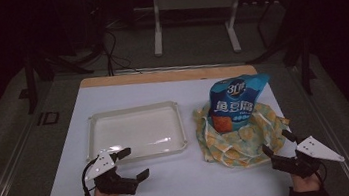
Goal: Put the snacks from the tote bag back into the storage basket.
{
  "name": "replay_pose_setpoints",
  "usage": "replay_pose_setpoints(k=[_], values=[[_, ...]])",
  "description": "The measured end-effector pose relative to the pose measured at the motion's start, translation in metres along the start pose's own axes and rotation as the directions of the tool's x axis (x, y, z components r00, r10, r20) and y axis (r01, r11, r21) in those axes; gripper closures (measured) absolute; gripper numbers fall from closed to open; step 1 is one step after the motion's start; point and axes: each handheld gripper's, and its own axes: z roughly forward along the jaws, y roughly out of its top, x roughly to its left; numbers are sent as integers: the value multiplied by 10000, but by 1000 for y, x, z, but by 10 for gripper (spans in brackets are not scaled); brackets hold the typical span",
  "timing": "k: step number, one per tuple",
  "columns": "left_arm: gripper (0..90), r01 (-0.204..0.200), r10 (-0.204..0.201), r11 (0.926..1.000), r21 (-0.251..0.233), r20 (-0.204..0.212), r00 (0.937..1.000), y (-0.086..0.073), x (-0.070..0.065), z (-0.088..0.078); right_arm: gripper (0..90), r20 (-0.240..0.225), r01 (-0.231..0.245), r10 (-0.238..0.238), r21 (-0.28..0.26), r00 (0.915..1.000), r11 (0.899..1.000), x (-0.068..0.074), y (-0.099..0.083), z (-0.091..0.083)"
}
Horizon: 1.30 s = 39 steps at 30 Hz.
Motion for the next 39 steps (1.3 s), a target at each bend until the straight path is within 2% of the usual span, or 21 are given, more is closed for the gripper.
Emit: replay_pose_setpoints(k=[2, 4, 7, 11, 12, 14, 15, 18, 21, 23, 24, 26, 32, 34, 39], values=[[12, 213, -217, 9995, 241, 178, 9996, 0, 1, 0, 132, -61, -1, 1, 13, 10000, 10000, 1, 1, -1], [11, 172, -173, 9994, 313, 46, 9998, 0, 1, -1, 129, -70, 48, -48, 49, 10000, 10000, 1, 1, -3], [11, 141, -146, 9997, 207, 225, 9996, 0, 1, -2, 114, -369, -232, 245, 358, 9990, 9991, 0, 2, -5], [11, 146, -149, 9999, 83, 335, 9993, 0, 1, -5, 106, -636, -225, 260, 554, 9976, 9982, -1, 2, -5], [11, 196, -202, 9997, 149, 367, 9991, 1, 0, -6, 106, -828, -191, 244, 643, 9963, 9977, -1, 1, -4], [12, 333, -348, 9976, 612, 236, 9991, 3, -2, -6, 106, -414, -225, 261, 858, 9988, 9961, 0, 1, -2], [12, 385, -420, 9972, 647, 523, 9978, 3, -2, -7, 106, -168, -228, 247, 1021, 9996, 9945, 1, 0, -1], [11, 372, -415, 9981, 485, 906, 9950, 2, -2, -8, 106, -508, -400, 459, 1126, 9977, 9928, -2, -3, 0], [11, 666, -709, 9969, 417, 1125, 9911, 1, 3, -6, 106, -763, -321, 414, 1187, 9962, 9924, -3, -3, -3], [11, 685, -734, 9964, 494, 1069, 9916, 0, 5, -5, 106, -933, 38, 71, 1166, 9956, 9932, -3, -3, -6], [11, 682, -734, 9964, 510, 1086, 9914, 0, 5, -4, 106, -864, 131, -36, 1100, 9963, 9939, -2, -2, -7], [12, 583, -632, 9971, 493, 1053, 9924, 0, 4, -3, 106, -1162, 124, -3, 1041, 9932, 9945, -3, -1, -10], [12, 281, -326, 9987, 414, 1139, 9930, 5, -1, 0, 107, -1599, 180, 20, 1234, 9871, 9922, -2, -1, -9], [12, 275, -317, 9990, 356, 1236, 9918, 7, -3, 2, 107, -1775, 321, -96, 1243, 9841, 9917, 0, 0, -9], [12, -171, 89, 9984, 542, 1485, 9889, 15, -12, 13, 113, -1994, 379, -136, 1187, 9798, 9922, 0, 5, -8]])
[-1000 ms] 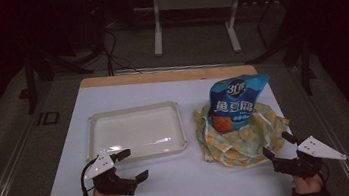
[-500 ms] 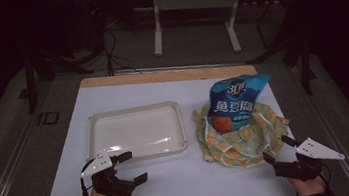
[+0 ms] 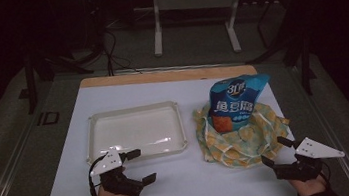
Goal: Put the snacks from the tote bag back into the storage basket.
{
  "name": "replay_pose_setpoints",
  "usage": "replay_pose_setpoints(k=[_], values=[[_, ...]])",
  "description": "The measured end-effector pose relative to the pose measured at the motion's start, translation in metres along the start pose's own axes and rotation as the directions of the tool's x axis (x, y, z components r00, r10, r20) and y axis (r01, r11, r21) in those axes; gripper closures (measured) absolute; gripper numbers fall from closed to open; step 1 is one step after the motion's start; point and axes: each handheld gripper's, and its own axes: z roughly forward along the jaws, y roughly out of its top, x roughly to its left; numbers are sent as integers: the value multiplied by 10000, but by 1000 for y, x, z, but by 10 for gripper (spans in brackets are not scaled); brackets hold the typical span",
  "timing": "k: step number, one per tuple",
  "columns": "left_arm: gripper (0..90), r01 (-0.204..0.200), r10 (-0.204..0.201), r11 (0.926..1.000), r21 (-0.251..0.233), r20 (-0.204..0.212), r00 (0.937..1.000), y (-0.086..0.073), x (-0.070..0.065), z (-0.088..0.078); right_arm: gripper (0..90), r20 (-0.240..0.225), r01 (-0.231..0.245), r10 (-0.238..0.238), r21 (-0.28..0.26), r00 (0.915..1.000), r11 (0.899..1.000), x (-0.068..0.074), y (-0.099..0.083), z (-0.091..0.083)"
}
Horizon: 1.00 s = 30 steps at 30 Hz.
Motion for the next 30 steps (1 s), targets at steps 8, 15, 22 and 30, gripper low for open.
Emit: replay_pose_setpoints(k=[8, 15, 22, 30], values=[[12, -308, 296, 9989, 356, 332, 9990, 13, -5, 16, 127, -96, 154, -155, -130, 9998, 9998, 1, 6, 1], [12, -277, 256, 9991, 333, 630, 9977, 23, -5, 28, 127, -159, 122, -126, -278, 9998, 9995, -1, 13, 1], [13, -421, 402, 9988, 230, 770, 9962, 31, -7, 38, 128, -55, 318, -320, -299, 9995, 9990, -2, 17, 1], [13, -400, 374, 9989, 237, 1016, 9941, 41, -6, 53, 137, -172, 585, -593, -397, 9981, 9975, -2, 28, 4]])
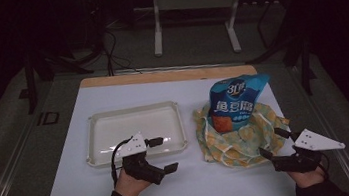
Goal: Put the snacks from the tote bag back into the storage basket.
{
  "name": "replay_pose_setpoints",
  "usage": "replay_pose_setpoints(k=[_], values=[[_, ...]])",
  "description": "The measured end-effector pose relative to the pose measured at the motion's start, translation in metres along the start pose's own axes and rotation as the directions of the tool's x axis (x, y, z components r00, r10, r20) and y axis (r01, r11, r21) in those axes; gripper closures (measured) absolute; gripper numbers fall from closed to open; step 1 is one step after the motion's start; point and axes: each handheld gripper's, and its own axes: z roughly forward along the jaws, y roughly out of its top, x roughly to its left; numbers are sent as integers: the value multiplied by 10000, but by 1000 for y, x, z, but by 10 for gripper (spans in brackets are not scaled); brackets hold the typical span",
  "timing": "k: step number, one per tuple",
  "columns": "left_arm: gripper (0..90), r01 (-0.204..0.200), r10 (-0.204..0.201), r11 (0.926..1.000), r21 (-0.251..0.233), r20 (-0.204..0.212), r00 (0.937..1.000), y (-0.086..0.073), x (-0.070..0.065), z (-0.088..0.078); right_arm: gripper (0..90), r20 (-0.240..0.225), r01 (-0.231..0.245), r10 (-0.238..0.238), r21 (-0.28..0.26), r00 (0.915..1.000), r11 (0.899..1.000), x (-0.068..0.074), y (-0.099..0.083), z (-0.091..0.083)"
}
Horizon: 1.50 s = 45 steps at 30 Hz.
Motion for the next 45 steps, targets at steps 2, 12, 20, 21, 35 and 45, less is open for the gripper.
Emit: replay_pose_setpoints(k=[2, 12, 20, 21, 35, 45], values=[[13, 187, -187, 9998, -10, 104, 9998, 2, 2, 2, 140, 53, 69, -69, -65, 10000, 10000, 0, 2, 1], [23, 36, -36, 10000, -67, 74, 10000, 13, 7, 14, 140, 25, 205, -205, -93, 9998, 9997, -4, 10, 7], [23, -185, 186, 9998, -71, 177, 9997, 27, 8, 28, 140, 161, 235, -230, -275, 9996, 9993, -10, 18, 8], [23, -190, 191, 9998, -60, 214, 9996, 29, 9, 30, 140, 188, 212, -207, -264, 9996, 9994, -10, 19, 8], [23, -533, 530, 9985, 75, 457, 9975, 52, 14, 62, 155, 208, 442, -435, -337, 9988, 9985, -19, 31, 16], [23, -716, 713, 9974, 47, 439, 9965, 65, 21, 84, 157, 322, 213, -201, -376, 9993, 9991, -28, 36, 24]])
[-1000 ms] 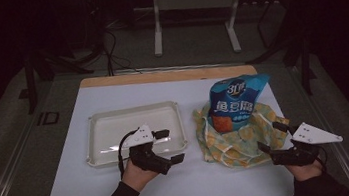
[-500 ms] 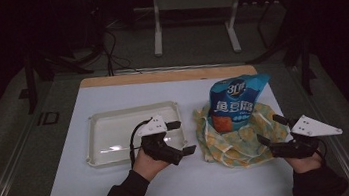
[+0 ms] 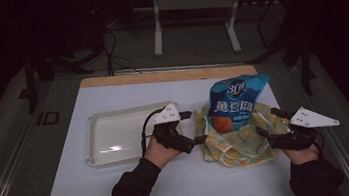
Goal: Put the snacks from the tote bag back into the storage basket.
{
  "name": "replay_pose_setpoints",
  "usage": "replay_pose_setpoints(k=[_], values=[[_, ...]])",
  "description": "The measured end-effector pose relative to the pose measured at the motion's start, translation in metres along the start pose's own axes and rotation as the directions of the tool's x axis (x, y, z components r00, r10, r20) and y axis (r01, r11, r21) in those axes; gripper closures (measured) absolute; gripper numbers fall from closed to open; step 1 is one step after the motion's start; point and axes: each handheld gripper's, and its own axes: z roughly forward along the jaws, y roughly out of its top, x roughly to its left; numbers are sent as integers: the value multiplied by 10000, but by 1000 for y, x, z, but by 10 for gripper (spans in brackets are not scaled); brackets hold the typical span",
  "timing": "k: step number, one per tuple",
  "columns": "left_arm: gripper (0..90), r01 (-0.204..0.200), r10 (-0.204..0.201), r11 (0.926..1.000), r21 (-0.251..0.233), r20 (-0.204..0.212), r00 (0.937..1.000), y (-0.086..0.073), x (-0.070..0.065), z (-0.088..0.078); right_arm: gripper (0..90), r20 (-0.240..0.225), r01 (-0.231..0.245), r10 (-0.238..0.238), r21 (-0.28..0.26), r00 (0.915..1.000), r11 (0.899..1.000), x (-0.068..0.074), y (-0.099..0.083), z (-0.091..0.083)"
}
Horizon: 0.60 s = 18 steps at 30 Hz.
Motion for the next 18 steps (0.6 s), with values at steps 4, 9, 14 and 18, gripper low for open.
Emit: replay_pose_setpoints(k=[4, 9, 14, 18], values=[[23, 8, -8, 10000, 99, -8, 10000, 3, 4, 11, 168, 69, -41, 40, 11, 10000, 10000, -3, 1, 4], [23, -72, 72, 10000, 56, -13, 10000, 10, 8, 23, 168, 123, -22, 21, 50, 9999, 10000, -6, 3, 10], [23, -57, 57, 9999, -102, 40, 10000, 15, 15, 33, 168, 77, -113, 112, 122, 9999, 9999, -9, 4, 17], [23, 34, -37, 9999, -106, -215, 9998, 17, 21, 40, 170, 129, -139, 138, 103, 9998, 9999, -11, 6, 22]])
